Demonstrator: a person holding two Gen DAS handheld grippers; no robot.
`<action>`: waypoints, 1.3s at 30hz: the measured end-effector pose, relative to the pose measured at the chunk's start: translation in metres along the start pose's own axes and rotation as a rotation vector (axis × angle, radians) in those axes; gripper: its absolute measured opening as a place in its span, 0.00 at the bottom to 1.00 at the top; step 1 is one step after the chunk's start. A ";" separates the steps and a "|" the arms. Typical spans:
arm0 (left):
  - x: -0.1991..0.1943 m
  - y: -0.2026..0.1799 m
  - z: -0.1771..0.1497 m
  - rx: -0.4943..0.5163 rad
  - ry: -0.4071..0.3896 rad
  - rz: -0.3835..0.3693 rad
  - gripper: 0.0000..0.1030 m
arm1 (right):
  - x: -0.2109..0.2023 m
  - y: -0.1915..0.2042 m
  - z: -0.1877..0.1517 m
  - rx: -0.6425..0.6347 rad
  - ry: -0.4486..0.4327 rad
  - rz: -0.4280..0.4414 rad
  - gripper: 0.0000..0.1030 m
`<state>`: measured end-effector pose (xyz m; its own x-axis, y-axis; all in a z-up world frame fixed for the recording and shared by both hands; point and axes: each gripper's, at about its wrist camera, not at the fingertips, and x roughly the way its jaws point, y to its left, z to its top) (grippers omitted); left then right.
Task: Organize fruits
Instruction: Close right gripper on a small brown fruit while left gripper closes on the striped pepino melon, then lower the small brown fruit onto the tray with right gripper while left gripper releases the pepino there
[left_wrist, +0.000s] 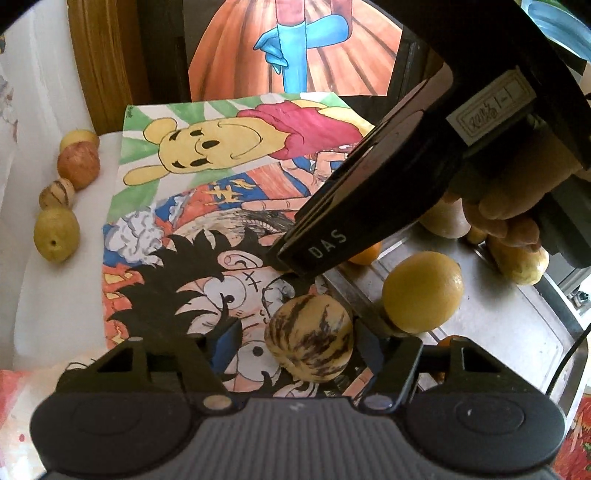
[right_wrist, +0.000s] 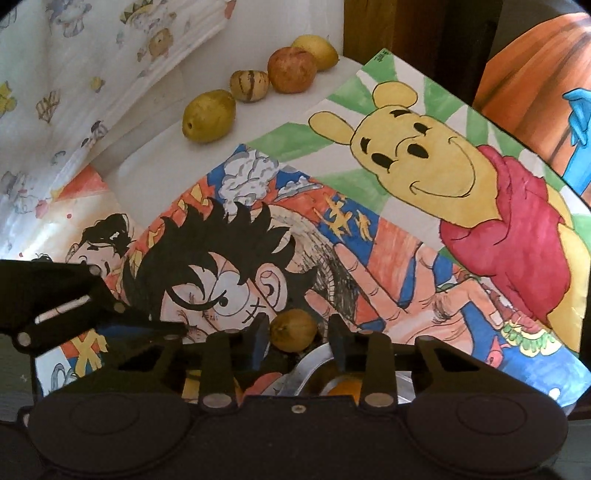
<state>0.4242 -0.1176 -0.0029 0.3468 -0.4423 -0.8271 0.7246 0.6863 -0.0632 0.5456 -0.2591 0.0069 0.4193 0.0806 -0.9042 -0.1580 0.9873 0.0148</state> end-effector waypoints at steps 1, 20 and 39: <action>0.002 0.000 0.000 -0.005 0.007 -0.006 0.67 | 0.001 0.000 0.000 0.001 0.002 0.005 0.36; 0.002 0.009 -0.001 -0.139 0.030 -0.004 0.54 | -0.021 -0.008 -0.012 0.116 -0.068 0.060 0.30; -0.047 -0.018 -0.018 -0.325 -0.034 -0.001 0.54 | -0.115 -0.017 -0.112 0.329 -0.239 0.004 0.30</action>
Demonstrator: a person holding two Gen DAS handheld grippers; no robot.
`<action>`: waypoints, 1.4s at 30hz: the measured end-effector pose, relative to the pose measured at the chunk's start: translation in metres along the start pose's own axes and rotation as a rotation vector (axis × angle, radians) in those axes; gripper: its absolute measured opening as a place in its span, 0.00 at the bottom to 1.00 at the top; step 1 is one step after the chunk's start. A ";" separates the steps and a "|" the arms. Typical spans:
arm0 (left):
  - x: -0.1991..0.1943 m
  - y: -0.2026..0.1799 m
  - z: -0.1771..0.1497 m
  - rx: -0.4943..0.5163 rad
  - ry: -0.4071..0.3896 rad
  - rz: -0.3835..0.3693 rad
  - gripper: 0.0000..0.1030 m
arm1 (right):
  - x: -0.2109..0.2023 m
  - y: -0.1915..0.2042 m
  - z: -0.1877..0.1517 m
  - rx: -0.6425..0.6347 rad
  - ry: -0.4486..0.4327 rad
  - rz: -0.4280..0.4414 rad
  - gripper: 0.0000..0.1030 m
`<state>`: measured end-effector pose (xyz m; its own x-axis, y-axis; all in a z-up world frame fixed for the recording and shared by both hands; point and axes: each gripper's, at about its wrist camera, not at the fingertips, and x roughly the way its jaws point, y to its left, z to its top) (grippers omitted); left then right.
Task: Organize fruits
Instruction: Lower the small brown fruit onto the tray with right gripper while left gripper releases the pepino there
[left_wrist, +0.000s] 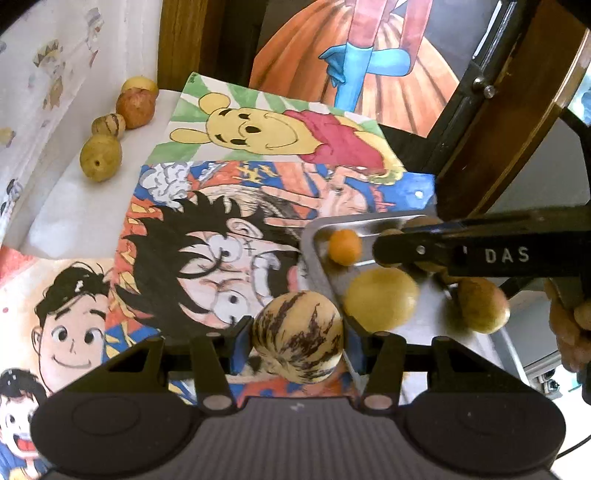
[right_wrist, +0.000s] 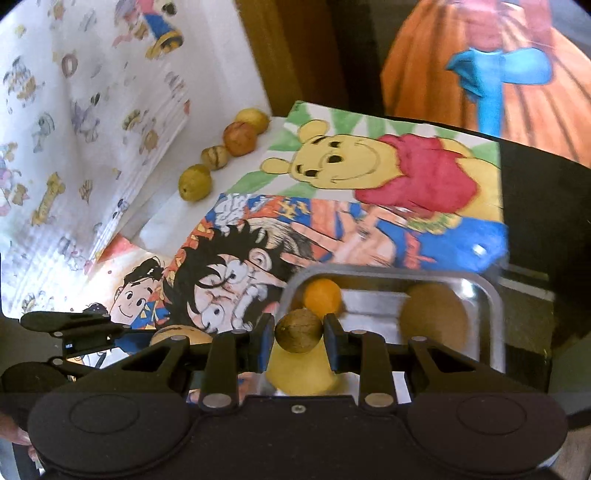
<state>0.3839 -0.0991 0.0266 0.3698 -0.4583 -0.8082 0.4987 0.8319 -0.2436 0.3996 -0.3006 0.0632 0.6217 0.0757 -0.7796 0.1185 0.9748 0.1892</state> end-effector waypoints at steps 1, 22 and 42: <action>-0.003 -0.005 -0.002 0.000 -0.002 -0.004 0.54 | -0.005 -0.003 -0.004 0.011 -0.002 -0.004 0.30; 0.003 -0.093 -0.053 0.031 0.073 -0.032 0.54 | -0.063 -0.053 -0.087 0.097 0.056 -0.050 0.30; 0.022 -0.101 -0.059 -0.053 0.097 0.045 0.54 | -0.044 -0.044 -0.122 -0.161 0.085 -0.161 0.30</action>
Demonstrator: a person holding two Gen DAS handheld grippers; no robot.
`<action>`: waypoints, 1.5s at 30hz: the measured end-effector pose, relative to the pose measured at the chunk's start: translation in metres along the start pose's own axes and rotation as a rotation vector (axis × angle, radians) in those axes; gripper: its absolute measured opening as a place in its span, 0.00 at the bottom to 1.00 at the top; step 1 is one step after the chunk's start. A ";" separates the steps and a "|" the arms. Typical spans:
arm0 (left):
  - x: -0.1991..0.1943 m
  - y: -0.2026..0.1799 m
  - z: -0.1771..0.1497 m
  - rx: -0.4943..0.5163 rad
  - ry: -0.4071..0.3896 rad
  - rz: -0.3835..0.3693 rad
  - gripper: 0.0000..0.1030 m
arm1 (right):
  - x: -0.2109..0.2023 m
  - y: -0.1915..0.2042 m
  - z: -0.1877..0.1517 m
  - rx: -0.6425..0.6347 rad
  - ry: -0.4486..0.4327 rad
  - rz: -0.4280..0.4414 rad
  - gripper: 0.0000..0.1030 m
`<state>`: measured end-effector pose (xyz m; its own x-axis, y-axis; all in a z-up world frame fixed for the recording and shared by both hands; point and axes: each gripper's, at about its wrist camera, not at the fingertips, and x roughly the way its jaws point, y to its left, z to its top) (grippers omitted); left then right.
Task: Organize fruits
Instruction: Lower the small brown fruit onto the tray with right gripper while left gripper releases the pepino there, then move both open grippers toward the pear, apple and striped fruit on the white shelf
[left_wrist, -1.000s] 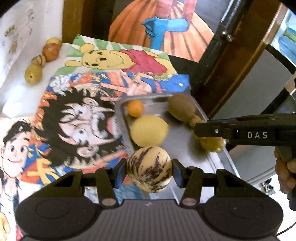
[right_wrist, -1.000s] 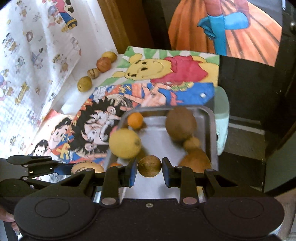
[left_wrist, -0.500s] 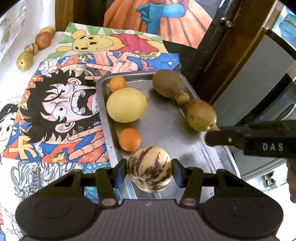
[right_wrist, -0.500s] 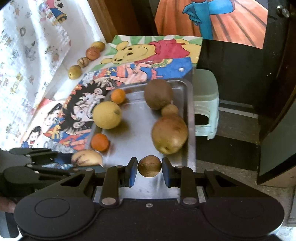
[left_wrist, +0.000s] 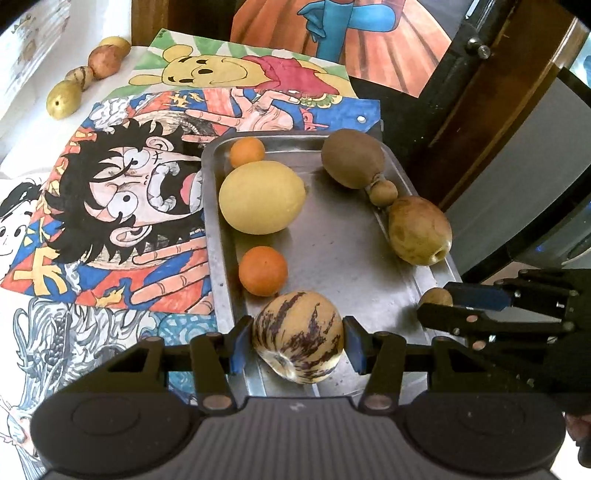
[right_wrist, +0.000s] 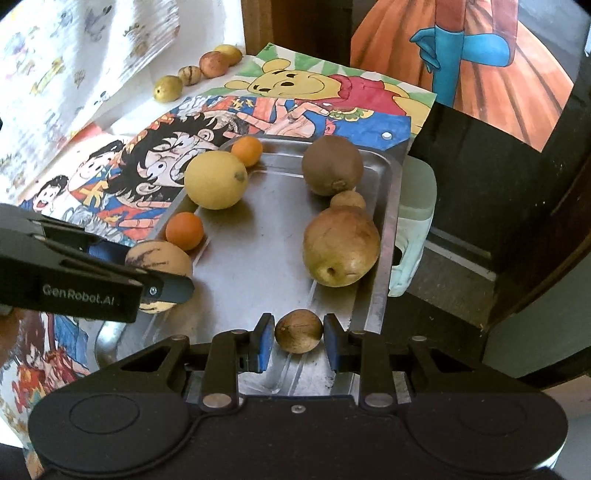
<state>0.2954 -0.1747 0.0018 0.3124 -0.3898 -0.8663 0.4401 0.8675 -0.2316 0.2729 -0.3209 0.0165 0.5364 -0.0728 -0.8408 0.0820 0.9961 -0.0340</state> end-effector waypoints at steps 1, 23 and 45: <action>0.000 0.000 0.000 -0.004 0.001 0.001 0.54 | 0.000 0.001 0.000 -0.007 0.000 -0.004 0.30; -0.013 0.001 -0.005 -0.062 0.044 -0.001 0.57 | -0.029 0.001 -0.016 0.003 -0.006 -0.017 0.62; -0.081 0.036 -0.041 -0.034 0.149 0.172 0.99 | -0.043 0.049 -0.021 0.091 0.266 0.174 0.99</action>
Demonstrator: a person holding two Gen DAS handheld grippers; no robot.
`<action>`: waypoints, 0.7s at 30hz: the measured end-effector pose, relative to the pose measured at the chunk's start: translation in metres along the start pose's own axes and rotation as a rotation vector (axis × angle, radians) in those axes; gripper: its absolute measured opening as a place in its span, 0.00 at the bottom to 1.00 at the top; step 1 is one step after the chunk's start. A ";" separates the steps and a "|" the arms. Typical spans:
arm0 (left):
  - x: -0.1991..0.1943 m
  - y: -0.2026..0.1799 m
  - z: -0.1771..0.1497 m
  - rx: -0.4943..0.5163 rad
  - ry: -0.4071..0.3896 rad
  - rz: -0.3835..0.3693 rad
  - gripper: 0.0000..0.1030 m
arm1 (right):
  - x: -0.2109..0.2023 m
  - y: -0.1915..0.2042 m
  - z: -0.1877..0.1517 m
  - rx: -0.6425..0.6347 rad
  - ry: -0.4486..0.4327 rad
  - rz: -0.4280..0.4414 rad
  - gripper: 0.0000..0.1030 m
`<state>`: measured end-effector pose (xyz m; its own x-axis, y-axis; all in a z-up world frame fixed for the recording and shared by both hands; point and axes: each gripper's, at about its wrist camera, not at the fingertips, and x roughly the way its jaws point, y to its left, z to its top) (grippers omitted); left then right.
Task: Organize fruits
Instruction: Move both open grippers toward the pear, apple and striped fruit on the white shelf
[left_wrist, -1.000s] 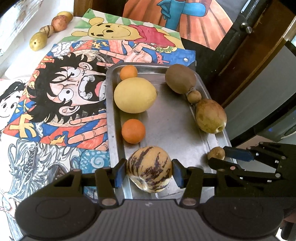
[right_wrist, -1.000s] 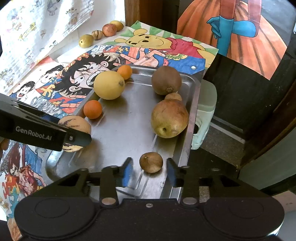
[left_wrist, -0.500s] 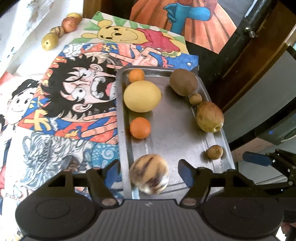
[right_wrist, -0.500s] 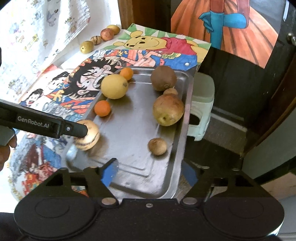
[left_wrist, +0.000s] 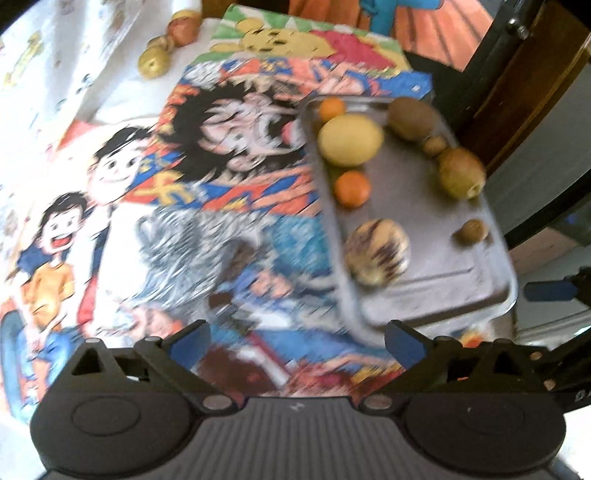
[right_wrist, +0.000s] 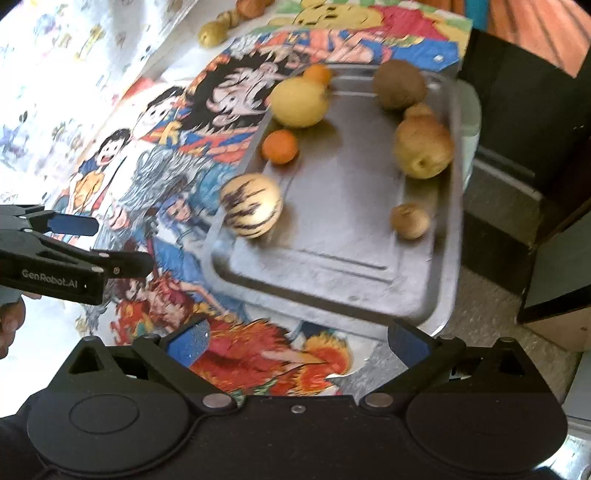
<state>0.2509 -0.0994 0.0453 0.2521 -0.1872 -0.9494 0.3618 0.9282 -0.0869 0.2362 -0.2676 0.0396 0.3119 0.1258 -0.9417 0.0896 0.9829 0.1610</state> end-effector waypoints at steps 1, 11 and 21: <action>0.000 0.005 -0.003 0.002 0.018 0.021 0.99 | 0.002 0.002 0.001 -0.001 0.008 0.008 0.99; -0.006 0.053 -0.024 -0.083 0.089 0.120 0.99 | 0.015 0.033 0.021 -0.032 0.046 0.046 0.99; -0.023 0.091 -0.011 -0.127 0.051 0.160 0.99 | 0.014 0.060 0.065 -0.050 -0.003 0.058 0.99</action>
<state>0.2683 -0.0075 0.0562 0.2498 -0.0206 -0.9681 0.2041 0.9784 0.0318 0.3075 -0.2153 0.0557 0.3184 0.1823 -0.9303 0.0242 0.9795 0.2002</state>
